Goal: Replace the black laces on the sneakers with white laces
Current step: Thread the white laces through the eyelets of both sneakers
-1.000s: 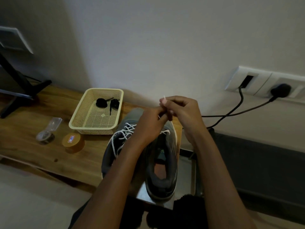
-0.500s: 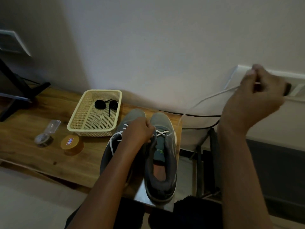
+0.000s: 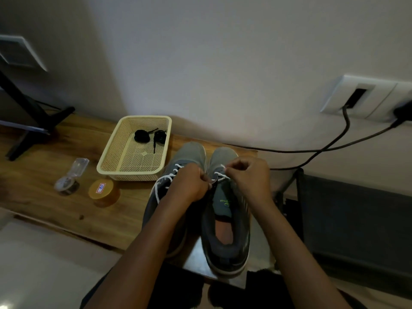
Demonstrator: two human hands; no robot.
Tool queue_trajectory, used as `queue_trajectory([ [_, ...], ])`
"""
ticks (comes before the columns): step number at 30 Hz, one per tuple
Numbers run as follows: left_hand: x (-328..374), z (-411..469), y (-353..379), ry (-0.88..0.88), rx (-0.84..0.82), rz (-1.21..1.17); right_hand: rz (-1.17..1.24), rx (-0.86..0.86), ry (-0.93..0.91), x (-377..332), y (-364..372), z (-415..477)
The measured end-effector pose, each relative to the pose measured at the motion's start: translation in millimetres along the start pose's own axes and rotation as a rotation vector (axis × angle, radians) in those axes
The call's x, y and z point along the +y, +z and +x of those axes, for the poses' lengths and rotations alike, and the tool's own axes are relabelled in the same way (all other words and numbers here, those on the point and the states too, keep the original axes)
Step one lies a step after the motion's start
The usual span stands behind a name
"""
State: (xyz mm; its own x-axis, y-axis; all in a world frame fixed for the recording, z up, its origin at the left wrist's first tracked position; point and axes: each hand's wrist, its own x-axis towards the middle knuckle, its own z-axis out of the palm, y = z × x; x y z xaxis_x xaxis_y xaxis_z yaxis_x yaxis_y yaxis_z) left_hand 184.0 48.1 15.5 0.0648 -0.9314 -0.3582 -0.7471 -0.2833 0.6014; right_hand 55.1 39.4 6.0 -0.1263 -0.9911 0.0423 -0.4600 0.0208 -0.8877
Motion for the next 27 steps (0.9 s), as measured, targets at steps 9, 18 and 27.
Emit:
queue_trajectory([
  [9, -4.1, 4.0, 5.9, -0.036, 0.037, 0.022, -0.703, -0.146, -0.057, -0.2, 7.9, -7.0],
  [18, -5.1, 1.5, 4.7, 0.020, 0.034, -0.034, -0.710, -0.113, -0.089, -0.1, 14.4, -12.1],
  [27, -2.4, -4.4, -2.0, 0.080, -0.002, -0.103, -0.721, -0.122, -0.160, 7.0, 12.6, -10.9],
])
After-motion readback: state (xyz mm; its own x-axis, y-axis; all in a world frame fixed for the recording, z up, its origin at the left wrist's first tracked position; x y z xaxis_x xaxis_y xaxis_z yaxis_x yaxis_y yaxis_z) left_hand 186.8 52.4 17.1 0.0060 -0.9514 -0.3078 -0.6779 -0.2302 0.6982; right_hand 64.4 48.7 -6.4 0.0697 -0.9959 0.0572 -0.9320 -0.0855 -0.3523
